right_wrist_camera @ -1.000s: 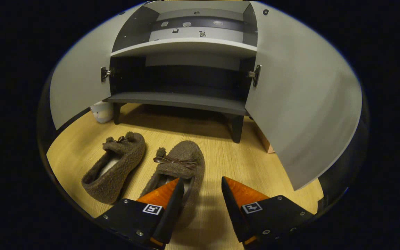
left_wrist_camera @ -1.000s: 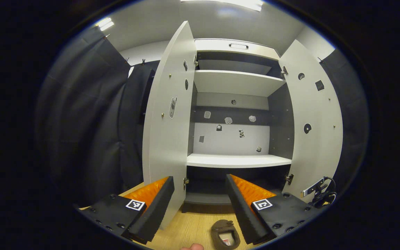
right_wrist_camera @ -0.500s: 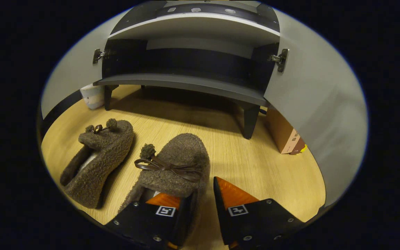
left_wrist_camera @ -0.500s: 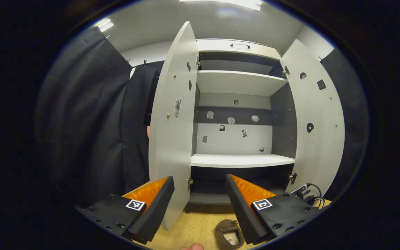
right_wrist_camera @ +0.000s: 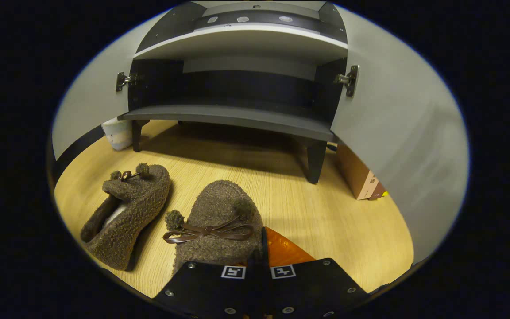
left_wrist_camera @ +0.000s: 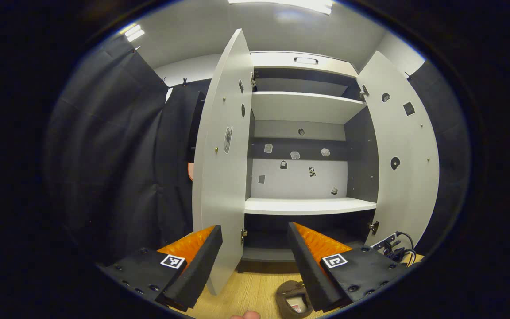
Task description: Grab one shoe with the right hand and put it into the shoe cabinet, grab the other shoe with the left hand and put it into the shoe cabinet; then close the right door with the right hand and the left door with the left hand.
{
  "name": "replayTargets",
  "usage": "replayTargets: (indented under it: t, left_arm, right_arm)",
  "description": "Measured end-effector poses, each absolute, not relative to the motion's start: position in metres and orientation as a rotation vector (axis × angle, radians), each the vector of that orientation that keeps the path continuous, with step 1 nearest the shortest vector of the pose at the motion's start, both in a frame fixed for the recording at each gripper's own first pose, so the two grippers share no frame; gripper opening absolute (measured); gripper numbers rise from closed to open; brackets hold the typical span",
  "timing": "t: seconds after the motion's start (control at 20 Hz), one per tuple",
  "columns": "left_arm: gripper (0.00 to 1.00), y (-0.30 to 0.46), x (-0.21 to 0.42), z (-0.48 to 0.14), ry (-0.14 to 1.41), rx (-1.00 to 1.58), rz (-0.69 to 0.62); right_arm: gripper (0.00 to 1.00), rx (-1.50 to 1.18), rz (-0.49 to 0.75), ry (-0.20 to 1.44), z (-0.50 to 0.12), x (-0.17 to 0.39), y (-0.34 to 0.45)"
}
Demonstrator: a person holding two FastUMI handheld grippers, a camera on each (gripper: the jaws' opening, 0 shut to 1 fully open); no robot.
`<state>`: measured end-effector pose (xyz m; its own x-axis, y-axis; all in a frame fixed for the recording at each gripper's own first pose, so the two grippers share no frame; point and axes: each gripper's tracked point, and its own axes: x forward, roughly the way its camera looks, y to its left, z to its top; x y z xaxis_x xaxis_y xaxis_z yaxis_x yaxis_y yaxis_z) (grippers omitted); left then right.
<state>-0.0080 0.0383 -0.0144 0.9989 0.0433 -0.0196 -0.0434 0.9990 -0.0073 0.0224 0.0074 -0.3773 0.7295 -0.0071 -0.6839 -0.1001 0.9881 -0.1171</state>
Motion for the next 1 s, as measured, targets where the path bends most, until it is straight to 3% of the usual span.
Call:
replayTargets:
  t: [0.25, 0.45, 0.75, 1.0]
  left_arm:
    - [0.97, 0.029, -0.004, -0.02, 0.029, -0.018, 0.014]
    - [0.97, 0.024, -0.003, -0.024, 0.032, -0.019, -0.004]
    - [0.96, 0.025, -0.004, -0.027, 0.037, -0.034, -0.013]
    - [0.97, 0.034, -0.006, -0.026, 0.04, -0.031, 0.008]
  right_arm:
    - [0.06, -0.09, 0.048, 0.633, -0.302, 0.007, 0.021]
    - [0.06, -0.066, 0.043, 0.469, -0.199, 0.014, 0.034]
    - [0.06, -0.036, 0.04, 0.214, -0.046, 0.097, 0.045]
    - [0.06, 0.018, 0.002, 0.226, -0.012, 0.205, 0.045]
